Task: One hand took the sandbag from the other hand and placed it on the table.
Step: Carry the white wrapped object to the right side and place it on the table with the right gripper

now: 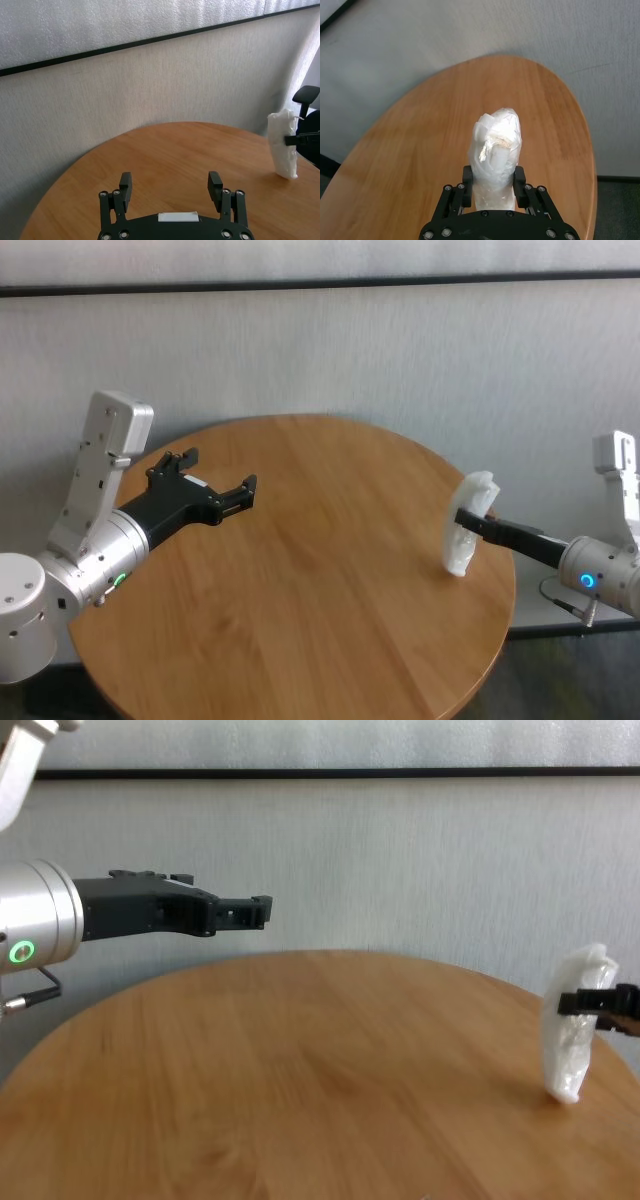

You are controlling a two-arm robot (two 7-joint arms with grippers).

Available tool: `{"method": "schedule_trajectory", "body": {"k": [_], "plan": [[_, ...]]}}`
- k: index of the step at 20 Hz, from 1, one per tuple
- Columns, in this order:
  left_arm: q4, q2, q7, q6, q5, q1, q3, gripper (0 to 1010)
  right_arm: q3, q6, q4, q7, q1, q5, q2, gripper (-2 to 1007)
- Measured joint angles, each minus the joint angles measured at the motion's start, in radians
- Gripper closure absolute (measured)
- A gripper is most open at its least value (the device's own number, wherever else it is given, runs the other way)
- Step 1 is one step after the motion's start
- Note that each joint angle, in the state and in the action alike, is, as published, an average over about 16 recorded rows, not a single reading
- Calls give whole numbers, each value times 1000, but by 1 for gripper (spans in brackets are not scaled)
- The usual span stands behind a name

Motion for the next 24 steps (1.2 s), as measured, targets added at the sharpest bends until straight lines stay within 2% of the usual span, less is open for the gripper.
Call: {"method": "schedule_trajectory", "body": {"k": [8, 16, 24], "plan": [[0, 0, 0, 0, 0, 0, 0, 10, -20, 16, 26, 31, 21, -37, -12, 535], [0, 0, 0, 0, 0, 0, 0, 10, -27, 18, 35, 46, 29, -48, -17, 525], [0, 0, 0, 0, 0, 0, 0, 10, -25, 17, 31, 41, 27, -43, -16, 399]]}}
